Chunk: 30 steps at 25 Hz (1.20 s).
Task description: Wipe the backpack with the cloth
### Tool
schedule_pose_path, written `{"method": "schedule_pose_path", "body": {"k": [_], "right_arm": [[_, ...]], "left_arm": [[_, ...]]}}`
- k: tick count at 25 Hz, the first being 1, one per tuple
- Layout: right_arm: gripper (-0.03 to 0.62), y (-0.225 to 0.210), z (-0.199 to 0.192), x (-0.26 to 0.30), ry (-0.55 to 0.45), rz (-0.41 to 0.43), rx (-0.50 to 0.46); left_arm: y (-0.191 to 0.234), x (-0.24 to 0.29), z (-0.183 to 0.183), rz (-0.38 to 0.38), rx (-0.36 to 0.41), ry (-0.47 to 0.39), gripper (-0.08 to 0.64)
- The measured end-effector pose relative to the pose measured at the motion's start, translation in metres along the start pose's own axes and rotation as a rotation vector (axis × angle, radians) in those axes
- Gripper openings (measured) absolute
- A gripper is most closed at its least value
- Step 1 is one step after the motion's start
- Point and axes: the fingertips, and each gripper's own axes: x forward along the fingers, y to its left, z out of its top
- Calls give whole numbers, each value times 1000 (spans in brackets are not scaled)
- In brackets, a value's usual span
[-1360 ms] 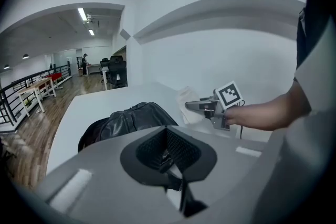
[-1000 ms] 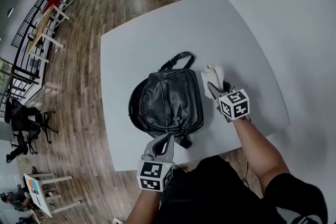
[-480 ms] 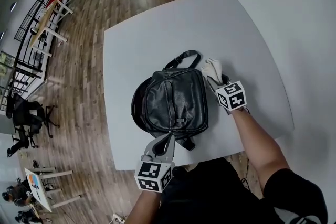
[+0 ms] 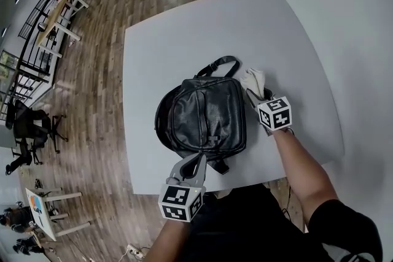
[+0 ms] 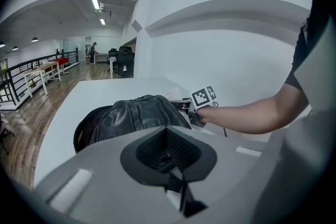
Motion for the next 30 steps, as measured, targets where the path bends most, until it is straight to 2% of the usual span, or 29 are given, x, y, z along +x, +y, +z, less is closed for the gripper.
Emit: {"method": "schedule_pose_path", "body": {"k": [30], "right_arm": [[129, 48, -38, -61, 11, -25, 19]], "left_arm": [[5, -24, -9, -50, -13, -39, 8]]}}
